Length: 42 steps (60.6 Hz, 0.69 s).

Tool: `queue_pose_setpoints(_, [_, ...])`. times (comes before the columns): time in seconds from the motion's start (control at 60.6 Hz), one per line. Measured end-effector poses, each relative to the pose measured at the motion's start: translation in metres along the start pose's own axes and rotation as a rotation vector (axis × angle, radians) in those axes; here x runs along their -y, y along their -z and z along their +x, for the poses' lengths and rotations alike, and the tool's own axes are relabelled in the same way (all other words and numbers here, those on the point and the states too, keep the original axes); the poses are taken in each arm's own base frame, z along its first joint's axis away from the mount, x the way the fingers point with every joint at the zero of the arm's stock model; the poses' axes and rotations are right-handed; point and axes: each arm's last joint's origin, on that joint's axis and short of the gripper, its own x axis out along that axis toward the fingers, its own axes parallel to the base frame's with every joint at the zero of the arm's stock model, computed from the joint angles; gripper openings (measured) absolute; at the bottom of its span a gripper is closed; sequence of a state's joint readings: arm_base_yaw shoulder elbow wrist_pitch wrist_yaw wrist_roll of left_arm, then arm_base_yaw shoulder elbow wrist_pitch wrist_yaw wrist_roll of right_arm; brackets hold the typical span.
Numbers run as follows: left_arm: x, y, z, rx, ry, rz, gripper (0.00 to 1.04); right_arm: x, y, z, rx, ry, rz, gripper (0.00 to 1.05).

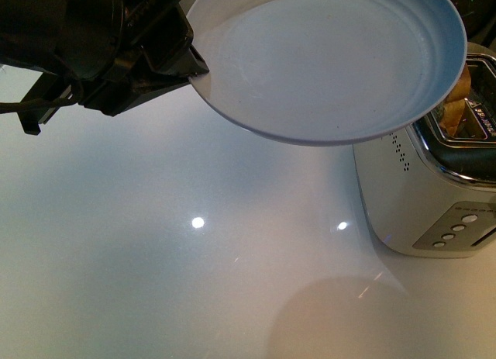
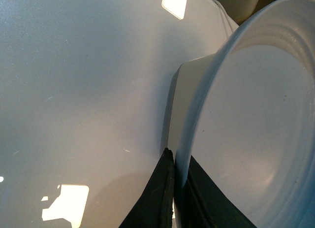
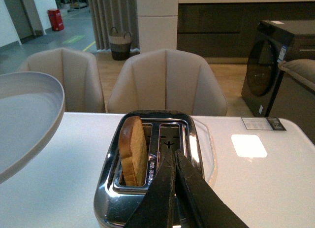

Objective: Left arm holds plate, right arm toasts bread

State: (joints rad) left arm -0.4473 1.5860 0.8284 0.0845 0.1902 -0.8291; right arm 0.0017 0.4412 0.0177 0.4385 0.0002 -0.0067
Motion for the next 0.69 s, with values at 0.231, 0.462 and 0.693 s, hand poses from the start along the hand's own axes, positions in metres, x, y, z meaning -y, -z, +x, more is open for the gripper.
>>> queue_pose_setpoints(0.231, [0.0,0.0,0.0,0.0,0.0,0.0,0.03,0.0,-0.001,-0.007,0.003,0.0,0.0,0.02])
queue_pose_setpoints(0.462, [0.0,0.0,0.0,0.0,0.0,0.0,0.03,0.0,-0.001,-0.012,0.004,0.0,0.0,0.02])
queue_pose_setpoints(0.693, [0.0,0.0,0.0,0.0,0.0,0.0,0.03,0.0,-0.001,-0.016,0.004,0.0,0.0,0.02])
